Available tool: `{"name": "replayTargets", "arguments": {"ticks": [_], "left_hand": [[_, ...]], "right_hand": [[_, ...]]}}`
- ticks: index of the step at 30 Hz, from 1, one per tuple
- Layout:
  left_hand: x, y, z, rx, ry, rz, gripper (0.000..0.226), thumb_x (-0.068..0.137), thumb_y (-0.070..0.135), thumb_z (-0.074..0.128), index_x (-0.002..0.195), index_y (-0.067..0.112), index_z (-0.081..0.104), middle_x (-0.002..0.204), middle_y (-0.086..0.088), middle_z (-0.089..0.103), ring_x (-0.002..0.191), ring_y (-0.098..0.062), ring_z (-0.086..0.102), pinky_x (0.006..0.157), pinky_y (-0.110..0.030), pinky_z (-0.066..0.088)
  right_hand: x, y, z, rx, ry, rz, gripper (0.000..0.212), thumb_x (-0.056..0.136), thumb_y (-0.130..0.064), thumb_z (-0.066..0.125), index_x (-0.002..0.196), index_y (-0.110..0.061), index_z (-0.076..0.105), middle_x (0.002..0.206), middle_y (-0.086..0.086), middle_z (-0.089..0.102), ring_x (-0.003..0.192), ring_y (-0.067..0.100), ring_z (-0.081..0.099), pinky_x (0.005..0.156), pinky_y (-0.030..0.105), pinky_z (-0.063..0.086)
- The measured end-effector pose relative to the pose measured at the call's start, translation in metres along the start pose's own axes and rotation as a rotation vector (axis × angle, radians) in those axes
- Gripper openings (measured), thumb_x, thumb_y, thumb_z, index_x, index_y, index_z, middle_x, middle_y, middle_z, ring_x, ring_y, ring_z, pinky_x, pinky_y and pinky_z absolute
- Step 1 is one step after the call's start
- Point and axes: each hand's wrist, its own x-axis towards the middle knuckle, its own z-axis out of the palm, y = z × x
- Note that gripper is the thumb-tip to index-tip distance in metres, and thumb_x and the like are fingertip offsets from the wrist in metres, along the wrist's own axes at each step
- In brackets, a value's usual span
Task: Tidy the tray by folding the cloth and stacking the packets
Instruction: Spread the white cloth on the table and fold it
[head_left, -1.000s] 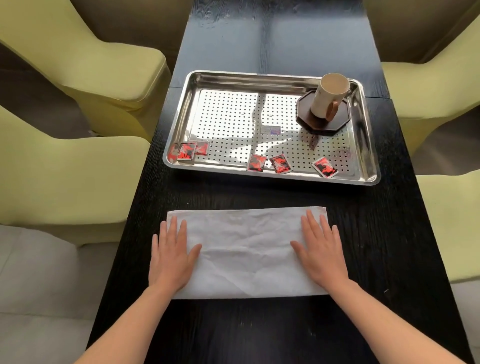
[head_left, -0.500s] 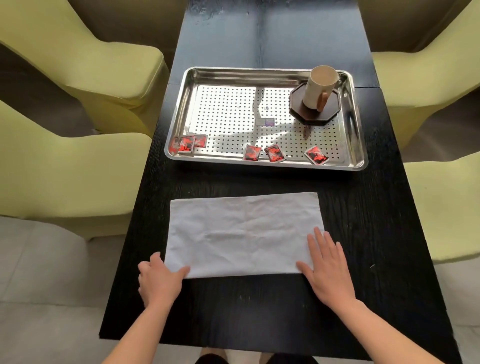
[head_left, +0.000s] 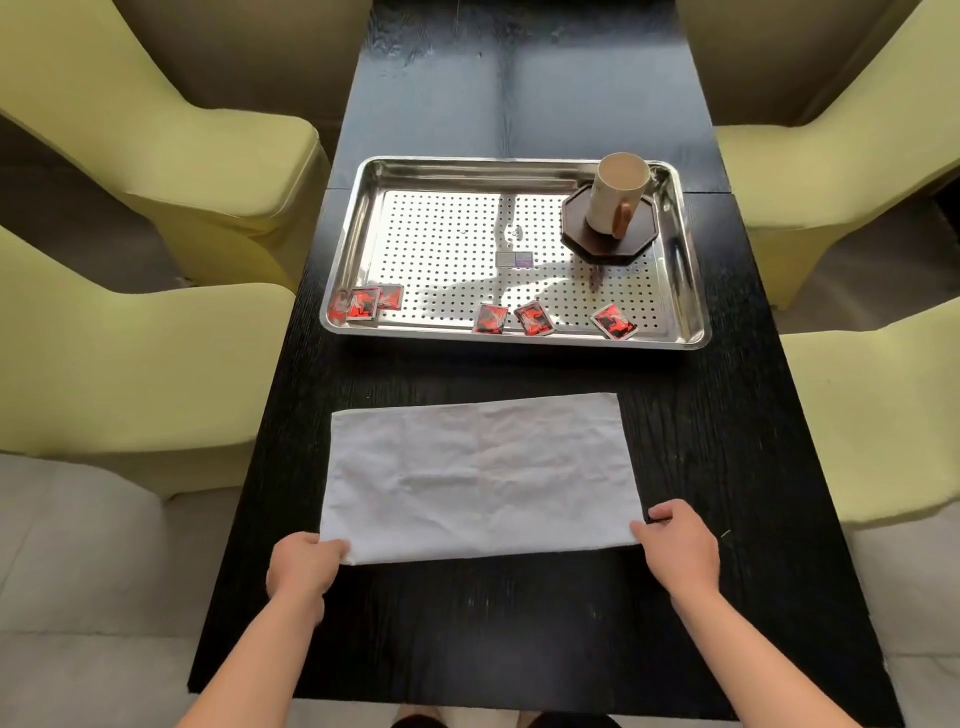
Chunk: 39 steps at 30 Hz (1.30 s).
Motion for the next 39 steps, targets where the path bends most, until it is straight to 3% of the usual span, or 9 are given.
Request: {"name": "replayTargets", "arguments": {"ticks": [3,8,15,20,25,28,31,35,39], "left_hand": [[0.004,-0.001,-0.002,-0.141,-0.014,0.027,0.006,0.086,0.007,0.071,0.082,0.010,0.067,0.088,-0.014,0.070,0.079,-0.032,0.068,0.073,-0.048,0.060],[0.008,-0.006,-0.004,-0.320,-0.026,0.008,0.011,0.089,0.003,0.069,0.088,0.013,0.066,0.091,-0.010,0.069,0.079,-0.028,0.072,0.055,-0.033,0.059],[0.009,-0.008,-0.007,-0.375,-0.017,-0.070,0.011,0.088,0.003,0.071,0.092,0.012,0.066,0.089,-0.012,0.069,0.076,-0.028,0.073,0.055,-0.032,0.057],[0.008,-0.010,-0.012,-0.394,0.009,-0.075,0.012,0.086,-0.001,0.072,0.091,0.008,0.068,0.086,-0.016,0.071,0.073,-0.027,0.074,0.056,-0.032,0.058],[0.007,-0.010,-0.016,-0.394,-0.009,-0.020,0.013,0.085,0.002,0.074,0.084,0.013,0.067,0.085,-0.016,0.073,0.068,-0.023,0.076,0.056,-0.031,0.060],[0.007,-0.011,-0.018,-0.391,-0.034,0.010,0.011,0.086,0.004,0.074,0.096,0.006,0.070,0.087,-0.017,0.073,0.070,-0.024,0.076,0.057,-0.032,0.060],[0.005,-0.010,-0.021,-0.430,-0.041,-0.012,0.018,0.086,0.003,0.074,0.103,0.003,0.069,0.090,-0.018,0.073,0.073,-0.027,0.076,0.059,-0.033,0.060],[-0.006,-0.001,-0.029,-0.502,-0.075,0.010,0.014,0.088,0.004,0.071,0.100,0.010,0.069,0.097,-0.014,0.072,0.085,-0.029,0.073,0.068,-0.038,0.061],[-0.035,0.017,-0.029,-0.489,-0.076,0.177,0.009,0.091,0.012,0.069,0.096,0.019,0.070,0.099,-0.005,0.071,0.093,-0.022,0.069,0.077,-0.040,0.060]], "right_hand": [[-0.001,0.002,-0.001,0.083,-0.017,0.003,0.018,0.083,-0.011,0.074,0.097,-0.019,0.065,0.084,-0.001,0.067,0.084,0.023,0.064,0.074,0.040,0.054],[-0.019,0.023,-0.002,0.232,-0.033,0.034,0.035,0.077,0.001,0.075,0.085,-0.031,0.062,0.077,0.003,0.065,0.073,0.024,0.068,0.068,0.042,0.058],[-0.032,0.032,0.004,0.249,0.032,0.032,0.026,0.083,-0.004,0.074,0.100,-0.022,0.067,0.092,-0.001,0.066,0.080,0.017,0.066,0.066,0.031,0.053],[-0.050,0.016,0.004,0.148,0.162,-0.232,0.021,0.092,-0.006,0.062,0.108,-0.018,0.067,0.102,-0.003,0.061,0.087,0.015,0.060,0.076,0.034,0.051],[-0.095,-0.036,0.035,0.668,-0.374,-0.088,0.039,0.089,0.011,0.053,0.112,-0.017,0.067,0.102,0.008,0.072,0.088,0.018,0.069,0.073,0.027,0.058],[-0.118,-0.055,0.066,0.712,-0.600,-0.092,0.045,0.092,0.005,0.056,0.126,-0.025,0.062,0.120,-0.004,0.071,0.109,0.009,0.068,0.098,0.029,0.054],[-0.126,-0.057,0.086,0.672,-0.647,-0.044,0.054,0.097,0.001,0.053,0.146,-0.021,0.047,0.141,-0.008,0.057,0.129,0.006,0.054,0.108,0.025,0.043],[-0.128,-0.051,0.092,0.656,-0.608,-0.043,0.053,0.098,-0.001,0.052,0.146,-0.023,0.048,0.141,-0.014,0.056,0.121,-0.007,0.052,0.087,0.005,0.045],[-0.128,-0.051,0.095,0.673,-0.596,-0.002,0.049,0.099,-0.002,0.050,0.144,-0.022,0.050,0.138,-0.014,0.058,0.122,-0.002,0.055,0.097,0.013,0.043]]}}
